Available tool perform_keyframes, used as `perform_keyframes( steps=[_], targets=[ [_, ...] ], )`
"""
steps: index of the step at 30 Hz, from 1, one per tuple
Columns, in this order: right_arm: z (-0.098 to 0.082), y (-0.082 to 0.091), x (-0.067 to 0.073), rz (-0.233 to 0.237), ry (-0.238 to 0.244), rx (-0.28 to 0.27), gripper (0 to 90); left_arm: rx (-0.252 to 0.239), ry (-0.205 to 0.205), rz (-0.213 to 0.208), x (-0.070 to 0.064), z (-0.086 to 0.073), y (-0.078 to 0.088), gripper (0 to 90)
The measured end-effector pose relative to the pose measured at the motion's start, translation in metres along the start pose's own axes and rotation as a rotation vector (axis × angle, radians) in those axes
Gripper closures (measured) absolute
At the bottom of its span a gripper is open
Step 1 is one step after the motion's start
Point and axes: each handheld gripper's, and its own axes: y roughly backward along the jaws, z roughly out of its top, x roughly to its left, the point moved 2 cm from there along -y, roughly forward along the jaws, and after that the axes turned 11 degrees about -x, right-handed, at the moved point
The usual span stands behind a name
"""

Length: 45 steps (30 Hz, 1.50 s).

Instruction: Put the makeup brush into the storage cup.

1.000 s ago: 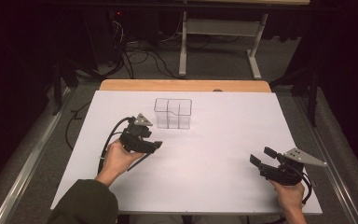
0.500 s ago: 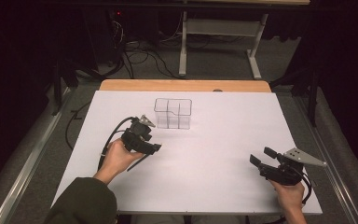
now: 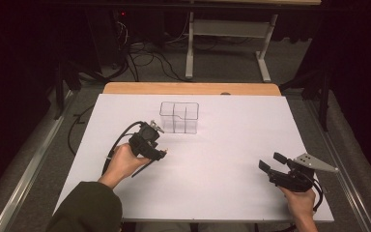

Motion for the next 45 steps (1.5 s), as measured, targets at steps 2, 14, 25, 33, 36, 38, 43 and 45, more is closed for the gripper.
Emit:
perform_keyframes(
  steps=[2,14,25,33,36,38,43,45],
  targets=[
    [0.000,0.000,0.000,0.001,-0.001,-0.001,28.8,0.018,-0.003,0.005,0.001,-0.001,-0.002,49.8],
    [0.000,0.000,0.000,0.001,-0.002,0.004,28.9,0.121,-0.004,-0.010,0.005,-0.005,-0.013,52.0],
    [0.000,0.000,0.000,0.003,-0.001,0.007,29.0,0.188,0.013,-0.001,0.005,-0.007,-0.022,54.5],
    [-0.001,-0.001,0.000,0.002,-0.002,0.010,29.0,0.221,0.022,0.004,0.008,-0.009,-0.028,57.5],
    [0.000,-0.001,0.000,0.004,0.002,0.010,29.1,0.227,0.023,0.002,0.007,-0.009,-0.029,58.9],
    [-0.001,-0.001,0.000,0.005,0.003,0.011,29.1,0.230,0.028,0.005,0.007,-0.009,-0.030,60.0],
    [-0.001,-0.001,0.000,0.005,0.001,0.010,29.1,0.239,0.032,0.006,0.009,-0.010,-0.032,62.5],
    [-0.001,-0.001,0.000,0.006,0.004,0.010,29.1,0.240,0.034,0.006,0.009,-0.010,-0.033,63.3]
  ],
)
